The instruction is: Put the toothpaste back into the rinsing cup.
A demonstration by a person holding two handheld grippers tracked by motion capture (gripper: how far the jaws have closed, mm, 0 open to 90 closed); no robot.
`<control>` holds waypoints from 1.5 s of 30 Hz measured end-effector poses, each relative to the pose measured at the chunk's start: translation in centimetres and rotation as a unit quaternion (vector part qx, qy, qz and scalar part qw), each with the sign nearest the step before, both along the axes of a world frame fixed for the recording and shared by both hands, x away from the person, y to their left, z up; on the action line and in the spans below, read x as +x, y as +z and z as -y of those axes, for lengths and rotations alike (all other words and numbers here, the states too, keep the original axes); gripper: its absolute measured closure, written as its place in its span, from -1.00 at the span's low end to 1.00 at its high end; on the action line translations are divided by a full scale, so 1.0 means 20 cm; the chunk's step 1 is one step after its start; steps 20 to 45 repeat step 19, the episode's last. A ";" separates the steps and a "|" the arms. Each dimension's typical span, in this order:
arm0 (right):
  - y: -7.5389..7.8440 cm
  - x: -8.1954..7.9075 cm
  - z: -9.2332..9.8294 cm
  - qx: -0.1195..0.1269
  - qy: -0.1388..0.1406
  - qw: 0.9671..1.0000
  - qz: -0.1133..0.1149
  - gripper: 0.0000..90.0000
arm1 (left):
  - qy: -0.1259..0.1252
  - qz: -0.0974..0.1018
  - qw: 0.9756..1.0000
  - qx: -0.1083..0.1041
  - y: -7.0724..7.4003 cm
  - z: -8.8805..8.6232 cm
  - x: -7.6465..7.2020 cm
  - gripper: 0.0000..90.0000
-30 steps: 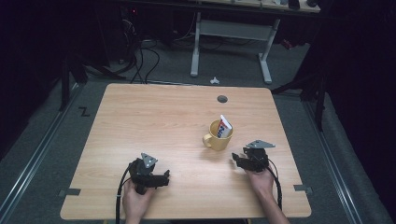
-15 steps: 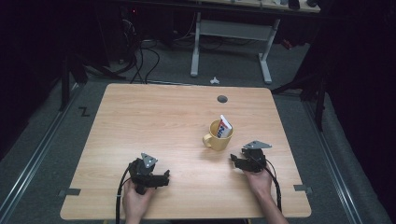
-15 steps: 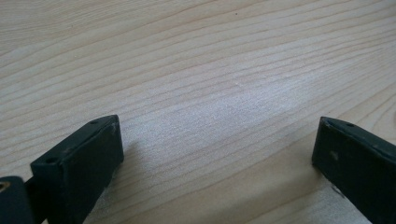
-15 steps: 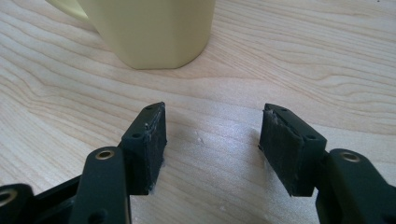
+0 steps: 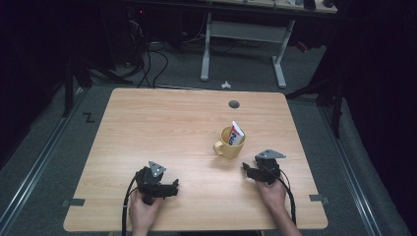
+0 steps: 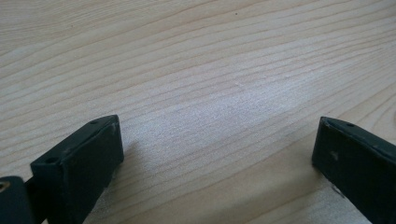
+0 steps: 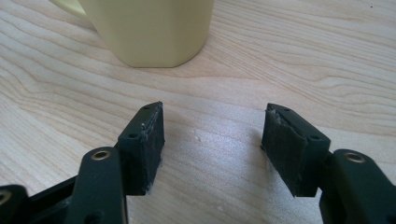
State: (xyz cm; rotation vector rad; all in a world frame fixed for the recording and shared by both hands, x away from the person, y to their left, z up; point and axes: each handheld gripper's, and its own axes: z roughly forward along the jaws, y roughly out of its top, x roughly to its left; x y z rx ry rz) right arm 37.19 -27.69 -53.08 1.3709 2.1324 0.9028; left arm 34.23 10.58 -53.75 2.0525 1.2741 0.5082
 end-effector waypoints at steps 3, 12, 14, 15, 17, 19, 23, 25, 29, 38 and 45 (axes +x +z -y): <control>0.00 0.00 0.00 0.000 -0.002 1.000 0.001 -0.14 | 0.000 0.000 1.000 0.000 0.00 0.00 0.00 -0.95; 0.00 0.00 0.00 0.000 -0.004 1.000 0.000 -0.15 | 0.000 0.000 1.000 0.000 0.00 0.00 0.00 -0.95; 0.00 0.00 0.00 0.000 -0.004 1.000 0.000 -0.15 | 0.000 0.000 1.000 0.000 0.00 0.00 0.00 -0.95; 0.00 0.00 0.00 0.000 -0.004 1.000 0.000 -0.15 | 0.000 0.000 1.000 0.000 0.00 0.00 0.00 -0.95; 0.00 0.00 0.00 0.000 -0.004 1.000 0.000 -0.15 | 0.000 0.000 1.000 0.000 0.00 0.00 0.00 -0.95; 0.00 0.00 0.00 0.000 -0.004 1.000 0.000 -0.15 | 0.000 0.000 1.000 0.000 0.00 0.00 0.00 -0.95; 0.00 0.00 0.00 0.000 -0.004 1.000 0.000 -0.15 | 0.000 0.000 1.000 0.000 0.00 0.00 0.00 -0.95; 0.00 0.00 0.00 0.000 -0.004 1.000 0.000 -0.15 | 0.000 0.000 1.000 0.000 0.00 0.00 0.00 -0.95; 0.00 0.00 0.00 0.000 -0.004 1.000 0.000 -0.15 | 0.000 0.000 1.000 0.000 0.00 0.00 0.00 -0.95; 0.00 0.00 0.00 0.000 -0.004 1.000 0.000 -0.15 | 0.000 0.000 1.000 0.000 0.00 0.00 0.00 -0.95; 0.00 0.00 0.00 0.000 -0.004 1.000 0.000 -0.15 | 0.000 0.000 1.000 0.000 0.00 0.00 0.00 -0.95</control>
